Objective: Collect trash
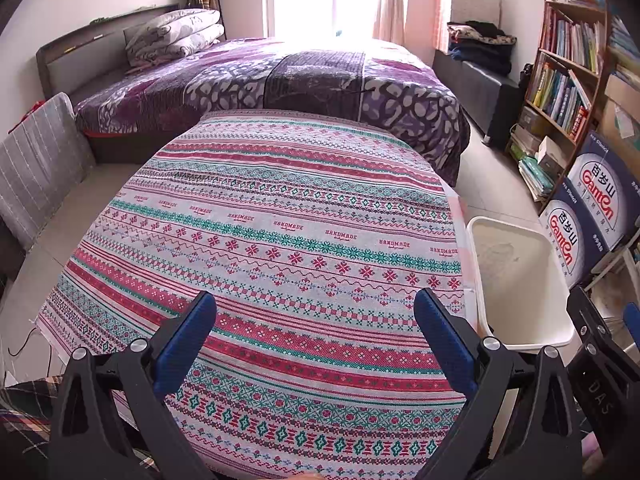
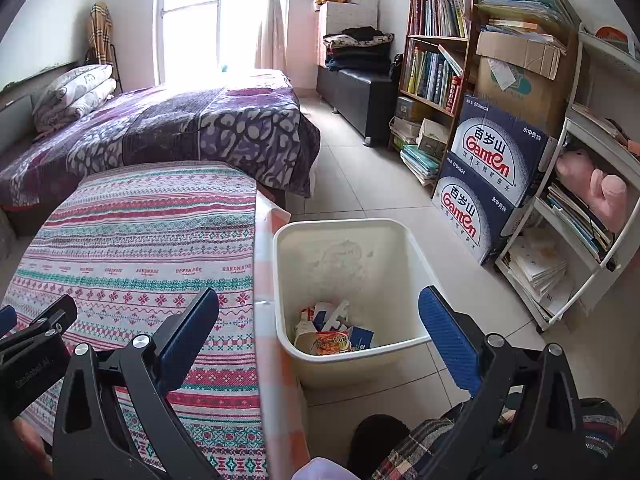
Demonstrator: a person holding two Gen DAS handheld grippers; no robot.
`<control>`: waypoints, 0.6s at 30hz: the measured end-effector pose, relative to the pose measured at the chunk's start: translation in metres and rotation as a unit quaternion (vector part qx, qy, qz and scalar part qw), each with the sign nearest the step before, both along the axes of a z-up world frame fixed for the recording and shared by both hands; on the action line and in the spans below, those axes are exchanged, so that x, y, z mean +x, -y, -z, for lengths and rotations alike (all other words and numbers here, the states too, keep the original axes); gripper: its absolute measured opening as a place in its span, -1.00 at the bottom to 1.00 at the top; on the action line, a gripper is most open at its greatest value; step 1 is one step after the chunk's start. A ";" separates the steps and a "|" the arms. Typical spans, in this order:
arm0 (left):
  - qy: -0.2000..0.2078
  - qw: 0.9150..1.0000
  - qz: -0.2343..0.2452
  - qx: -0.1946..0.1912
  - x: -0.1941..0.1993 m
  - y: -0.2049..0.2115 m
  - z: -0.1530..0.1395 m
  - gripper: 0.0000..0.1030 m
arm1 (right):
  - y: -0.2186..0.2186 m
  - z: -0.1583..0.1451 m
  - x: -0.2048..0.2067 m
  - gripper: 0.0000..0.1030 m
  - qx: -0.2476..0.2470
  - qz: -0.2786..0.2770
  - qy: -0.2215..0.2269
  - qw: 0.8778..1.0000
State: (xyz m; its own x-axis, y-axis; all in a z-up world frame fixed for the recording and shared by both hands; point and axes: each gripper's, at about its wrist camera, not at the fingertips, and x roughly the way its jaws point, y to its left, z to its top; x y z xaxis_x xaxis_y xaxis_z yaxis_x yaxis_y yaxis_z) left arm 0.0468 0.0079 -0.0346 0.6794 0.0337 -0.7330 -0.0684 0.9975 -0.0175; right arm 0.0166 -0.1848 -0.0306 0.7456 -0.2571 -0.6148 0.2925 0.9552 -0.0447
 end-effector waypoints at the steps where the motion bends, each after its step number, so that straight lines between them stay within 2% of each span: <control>1: 0.000 1.000 0.001 0.000 0.000 0.000 0.000 0.87 | 0.000 0.000 0.001 0.86 0.000 0.000 -0.001 1.000; 18: 0.019 1.000 0.018 0.003 -0.005 0.004 -0.003 0.80 | 0.006 0.002 0.002 0.86 0.005 0.002 -0.008 1.000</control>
